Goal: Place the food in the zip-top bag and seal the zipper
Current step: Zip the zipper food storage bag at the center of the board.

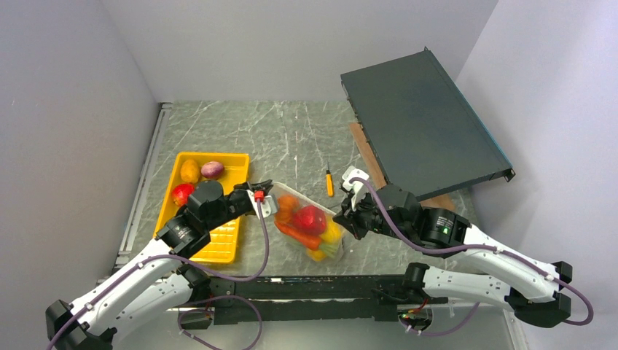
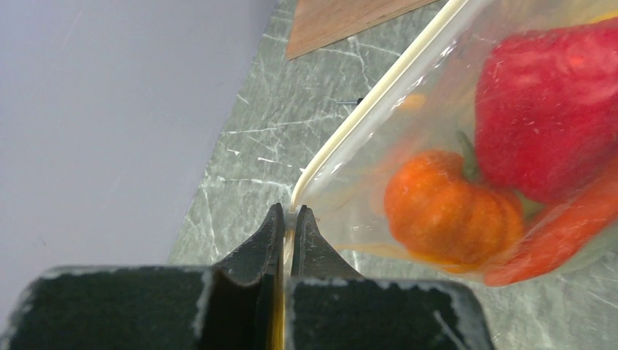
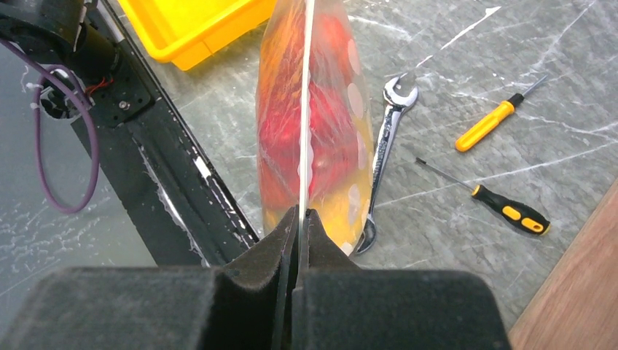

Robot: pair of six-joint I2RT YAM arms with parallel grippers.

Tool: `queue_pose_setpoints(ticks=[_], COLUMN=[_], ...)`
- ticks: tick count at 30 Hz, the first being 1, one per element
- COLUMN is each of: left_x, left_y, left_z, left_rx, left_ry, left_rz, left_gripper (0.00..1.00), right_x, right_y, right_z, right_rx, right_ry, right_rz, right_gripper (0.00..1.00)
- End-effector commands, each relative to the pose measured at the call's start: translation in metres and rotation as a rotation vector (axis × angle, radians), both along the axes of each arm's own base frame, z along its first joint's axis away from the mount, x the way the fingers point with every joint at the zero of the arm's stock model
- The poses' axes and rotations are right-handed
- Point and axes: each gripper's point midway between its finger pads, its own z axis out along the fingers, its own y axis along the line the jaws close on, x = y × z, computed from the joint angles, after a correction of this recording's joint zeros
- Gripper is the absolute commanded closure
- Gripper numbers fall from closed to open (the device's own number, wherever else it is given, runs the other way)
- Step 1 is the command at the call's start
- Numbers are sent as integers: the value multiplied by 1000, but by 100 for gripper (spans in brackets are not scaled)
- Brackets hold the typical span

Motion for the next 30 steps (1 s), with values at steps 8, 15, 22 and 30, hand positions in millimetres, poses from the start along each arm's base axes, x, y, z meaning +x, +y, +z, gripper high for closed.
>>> queue_pose_setpoints(ticks=[8, 15, 22, 30], left_x=[27, 28, 26, 11], left_y=[31, 29, 29, 19], left_z=[6, 0, 0, 18], left_rx=[8, 28, 36, -28], left_ry=[-61, -42, -46, -72], left_rz=[169, 152, 143, 59], left_gripper=[100, 100, 100, 37], right_x=[-2, -3, -2, -2], right_y=[-15, -19, -25, -14], right_z=[19, 17, 16, 21], right_rx=[36, 36, 27, 59], right_ry=[-17, -19, -23, -12], right_rz=[-33, -43, -57, -43], right_gripper=[100, 100, 100, 100])
